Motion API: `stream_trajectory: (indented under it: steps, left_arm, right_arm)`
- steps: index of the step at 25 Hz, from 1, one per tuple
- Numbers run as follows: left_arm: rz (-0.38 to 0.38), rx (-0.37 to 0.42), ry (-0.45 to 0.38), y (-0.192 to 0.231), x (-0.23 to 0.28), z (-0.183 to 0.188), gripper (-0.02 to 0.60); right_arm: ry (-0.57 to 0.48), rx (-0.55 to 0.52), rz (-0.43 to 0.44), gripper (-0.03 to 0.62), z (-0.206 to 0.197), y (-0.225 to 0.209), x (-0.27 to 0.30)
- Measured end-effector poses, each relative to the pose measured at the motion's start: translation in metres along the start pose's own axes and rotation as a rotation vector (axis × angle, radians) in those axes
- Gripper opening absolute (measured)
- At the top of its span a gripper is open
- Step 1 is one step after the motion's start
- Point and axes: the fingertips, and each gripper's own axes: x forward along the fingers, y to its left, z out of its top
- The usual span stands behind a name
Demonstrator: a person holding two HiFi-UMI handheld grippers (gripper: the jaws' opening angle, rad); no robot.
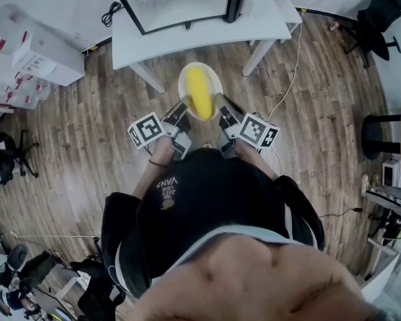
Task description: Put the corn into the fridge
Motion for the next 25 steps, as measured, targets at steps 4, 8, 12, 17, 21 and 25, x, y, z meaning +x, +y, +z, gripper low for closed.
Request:
stream_trajectory:
  steps: [4,8,12,17,21,25]
  left_arm:
    - [-0.007,0.001,0.007,0.001,0.004,0.002,0.031]
    - [-0.008,0.003,0.018,0.004,0.010,0.010,0.031]
    - [-0.012,0.004,0.028,0.005,0.017,0.020,0.031]
    - [-0.013,0.000,0.043,0.009,0.027,0.037,0.031]
    - [-0.018,-0.006,0.047,0.012,0.037,0.051,0.031]
    - [-0.022,-0.002,0.055,0.016,0.045,0.069,0.031]
  right_arm:
    - [-0.010,-0.004,-0.003,0.026,0.002,-0.002,0.002]
    - [-0.019,0.001,-0.009,0.026,0.006,-0.005,0.010]
    - [-0.025,0.006,-0.017,0.026,0.012,-0.006,0.020]
    - [-0.031,0.007,-0.030,0.026,0.021,-0.007,0.037]
    - [-0.031,0.002,-0.038,0.026,0.029,-0.009,0.051]
    - [-0.036,0.001,-0.043,0.026,0.037,-0.009,0.069]
